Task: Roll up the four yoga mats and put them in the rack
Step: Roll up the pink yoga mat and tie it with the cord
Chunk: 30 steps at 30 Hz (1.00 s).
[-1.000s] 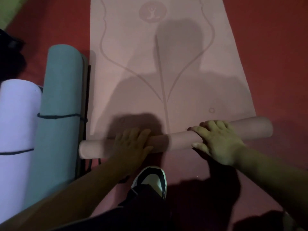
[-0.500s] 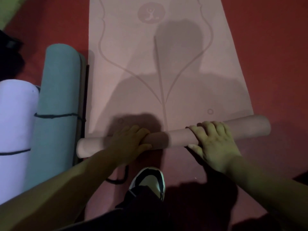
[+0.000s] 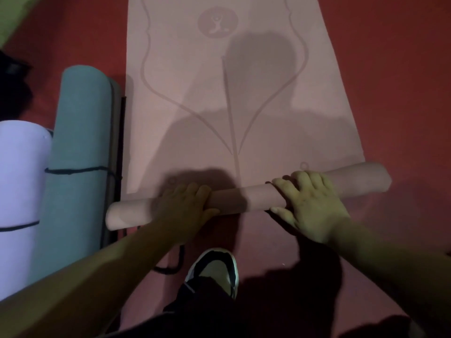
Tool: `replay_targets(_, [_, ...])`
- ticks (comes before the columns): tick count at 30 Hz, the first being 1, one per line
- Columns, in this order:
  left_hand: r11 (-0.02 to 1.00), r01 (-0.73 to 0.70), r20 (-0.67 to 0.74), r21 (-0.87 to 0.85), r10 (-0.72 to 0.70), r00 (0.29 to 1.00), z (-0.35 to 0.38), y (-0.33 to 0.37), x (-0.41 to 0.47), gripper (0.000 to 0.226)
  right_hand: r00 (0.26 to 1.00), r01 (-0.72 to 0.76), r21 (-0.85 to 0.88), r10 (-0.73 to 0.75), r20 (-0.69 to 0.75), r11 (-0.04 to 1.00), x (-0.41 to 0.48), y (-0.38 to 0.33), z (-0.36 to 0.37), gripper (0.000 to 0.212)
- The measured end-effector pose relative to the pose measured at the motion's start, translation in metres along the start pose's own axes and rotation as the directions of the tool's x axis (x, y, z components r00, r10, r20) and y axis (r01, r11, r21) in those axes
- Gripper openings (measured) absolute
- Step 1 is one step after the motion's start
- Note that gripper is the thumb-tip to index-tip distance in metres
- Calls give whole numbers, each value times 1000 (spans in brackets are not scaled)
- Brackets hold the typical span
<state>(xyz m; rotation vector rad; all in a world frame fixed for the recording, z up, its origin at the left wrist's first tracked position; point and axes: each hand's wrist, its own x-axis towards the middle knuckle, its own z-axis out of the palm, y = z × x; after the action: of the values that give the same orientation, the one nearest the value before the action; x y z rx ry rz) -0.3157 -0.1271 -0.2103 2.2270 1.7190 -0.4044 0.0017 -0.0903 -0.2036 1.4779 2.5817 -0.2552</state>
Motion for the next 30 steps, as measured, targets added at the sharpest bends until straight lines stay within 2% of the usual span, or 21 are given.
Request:
replay_targets(2, [1000,2,70,-24,-1,998,-4,-4,7,74,999,-19,1,19,-35,1000,0,-1,3,66])
replay_targets(4, [999,9,77,-33,-6,997,-5,-5,9,75,999,-13,1,13,44,1000,8,2,1,67])
replay_targets(6, [1000,9,-1,0,-9,1000,0,-1,3,71,991,12,-13,-10,137,1000,18,8,-5,71])
replay_targets(9, [997,52,-189,57,-41,981,9,10,-11,68,963,32,-45,-19,269,998,34,13,-19,81])
replay_targets(12, [995,76,-213,63,-60,975,13,14,-11,66,946,48,-48,-30,322,998,42,12,-23,88])
replay_targets(14, [997,59,-138,52,-52,989,9,7,-3,64,966,40,-49,-26,256,998,38,12,-22,84])
replay_targets(18, [1000,5,70,-11,-4,998,-8,-9,13,70,1000,-1,-20,1,-10,1000,6,4,1,67])
replay_targets(21, [999,-30,117,-45,35,993,-15,-12,17,75,998,-42,-3,42,-41,999,8,0,8,66])
replay_targets(23, [999,-26,61,-33,28,998,-14,-11,13,74,999,-32,-1,32,3,999,18,3,2,68])
replay_targets(27, [999,-3,-179,35,10,984,0,1,-4,68,994,-3,-33,7,106,999,33,11,-4,72])
replay_targets(30, [997,48,-226,57,-34,974,5,9,-6,67,991,0,-39,5,131,999,39,14,-7,73])
